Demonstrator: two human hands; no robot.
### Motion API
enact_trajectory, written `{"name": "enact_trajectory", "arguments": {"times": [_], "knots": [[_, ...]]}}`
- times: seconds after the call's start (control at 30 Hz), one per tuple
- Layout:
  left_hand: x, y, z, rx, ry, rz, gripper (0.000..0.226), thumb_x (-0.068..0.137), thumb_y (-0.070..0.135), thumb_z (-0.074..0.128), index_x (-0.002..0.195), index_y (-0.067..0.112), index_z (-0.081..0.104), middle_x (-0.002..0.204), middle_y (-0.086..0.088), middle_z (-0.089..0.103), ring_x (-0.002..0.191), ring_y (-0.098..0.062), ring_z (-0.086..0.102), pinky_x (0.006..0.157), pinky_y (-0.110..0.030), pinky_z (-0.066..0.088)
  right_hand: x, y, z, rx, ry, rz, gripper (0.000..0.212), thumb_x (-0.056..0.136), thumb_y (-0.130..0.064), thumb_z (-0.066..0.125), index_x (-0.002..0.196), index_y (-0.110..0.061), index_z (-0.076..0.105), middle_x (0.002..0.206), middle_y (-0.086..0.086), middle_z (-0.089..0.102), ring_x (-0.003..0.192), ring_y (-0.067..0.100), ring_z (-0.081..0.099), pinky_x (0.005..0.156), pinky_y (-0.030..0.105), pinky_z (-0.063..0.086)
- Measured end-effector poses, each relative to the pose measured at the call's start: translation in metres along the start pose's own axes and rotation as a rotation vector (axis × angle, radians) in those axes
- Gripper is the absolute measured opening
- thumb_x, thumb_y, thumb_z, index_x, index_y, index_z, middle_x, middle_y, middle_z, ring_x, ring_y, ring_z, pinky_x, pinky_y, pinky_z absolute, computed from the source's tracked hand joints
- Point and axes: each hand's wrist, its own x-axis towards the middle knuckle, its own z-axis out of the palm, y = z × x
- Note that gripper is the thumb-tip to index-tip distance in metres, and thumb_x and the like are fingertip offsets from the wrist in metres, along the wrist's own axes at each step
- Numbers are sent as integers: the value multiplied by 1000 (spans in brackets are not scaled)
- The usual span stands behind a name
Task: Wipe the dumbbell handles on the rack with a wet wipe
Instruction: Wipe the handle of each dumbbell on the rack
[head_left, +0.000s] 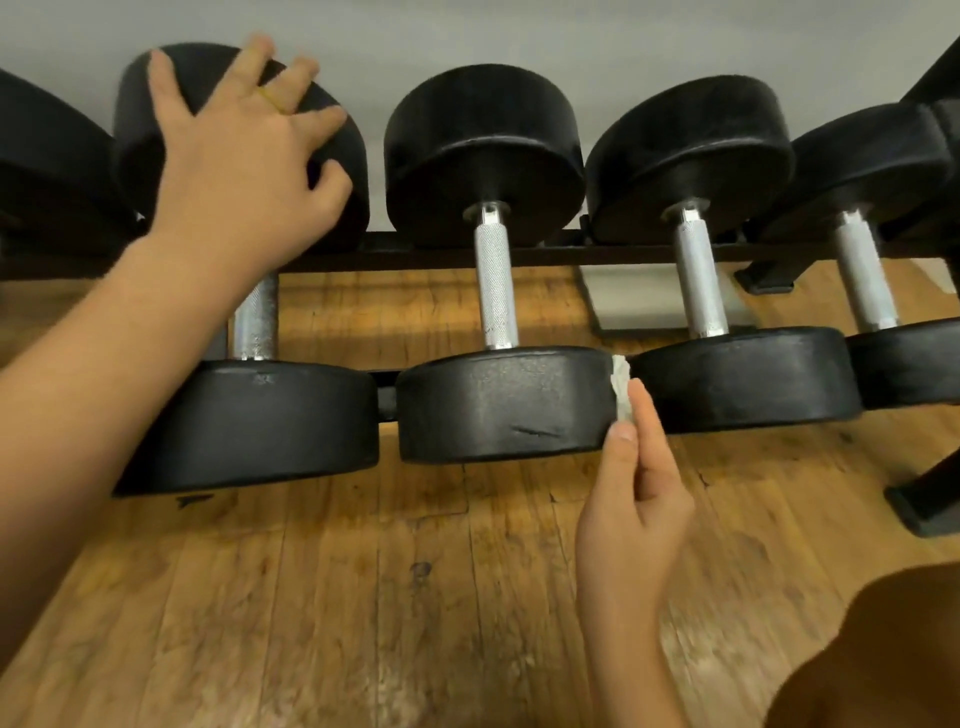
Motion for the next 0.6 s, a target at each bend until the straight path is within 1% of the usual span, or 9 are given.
{"name": "enact_trajectory", "arguments": {"times": [0.03,0.07,0.17,0.23,0.3,0.4,0.47,0.53,0.6], "knots": [[0,1,-2,3,-3,-1,49,104,35,44,148,15,53,163,-12,37,155,-31,22,115,-79,7,-3,0,1,-29,-15,-46,35,103,-23,50,137,-30,54,132,-17,64,126,2,56,103,36,50],[1,1,-3,6,-8,-5,49,104,35,45,148,15,53,163,-11,37,155,-31,21,116,-78,7,-4,1,3,-53,-36,-87,38,100,-24,50,138,-29,56,139,-19,58,133,0,50,111,34,44],[0,3,-6,15,-27,-2,50,103,34,46,149,15,52,164,-11,36,156,-30,20,116,-77,6,-1,2,6,-129,-116,-170,42,100,-21,49,142,-23,55,146,-21,50,140,-1,41,119,40,35],[-2,3,-8,27,-41,10,51,103,34,48,150,16,51,165,-11,34,156,-31,19,116,-77,6,7,4,2,-121,-101,-145,36,103,-19,51,138,-28,54,142,-20,53,139,-1,42,118,43,36],[-3,3,-10,37,-60,12,53,102,35,49,151,17,49,166,-10,32,157,-31,18,117,-78,7,15,6,-2,-59,-68,-71,34,103,-16,53,133,-32,56,136,-19,58,136,-3,44,116,37,40],[-2,5,-11,29,-62,-1,53,101,34,50,151,16,50,166,-11,33,157,-31,18,116,-78,7,10,2,1,-23,-53,-83,34,100,-12,56,132,-24,59,134,-14,62,133,-2,49,110,24,42],[-1,5,-11,31,-48,-5,52,100,33,51,150,16,51,165,-12,35,156,-32,18,116,-78,7,3,-1,4,-20,-58,-117,34,99,-12,57,132,-19,61,135,-10,62,133,-1,50,109,19,42],[-2,5,-9,34,-47,3,52,100,33,51,150,16,50,165,-12,35,156,-32,18,115,-78,6,6,-4,4,4,-57,-81,33,98,-18,59,131,-18,63,132,-10,65,131,0,53,108,22,44],[-3,4,-8,33,-54,14,53,100,33,52,150,16,50,165,-12,34,156,-32,18,116,-78,6,12,-8,1,35,-53,-4,30,98,-23,60,128,-21,66,125,-14,69,125,2,58,106,30,49]]}}
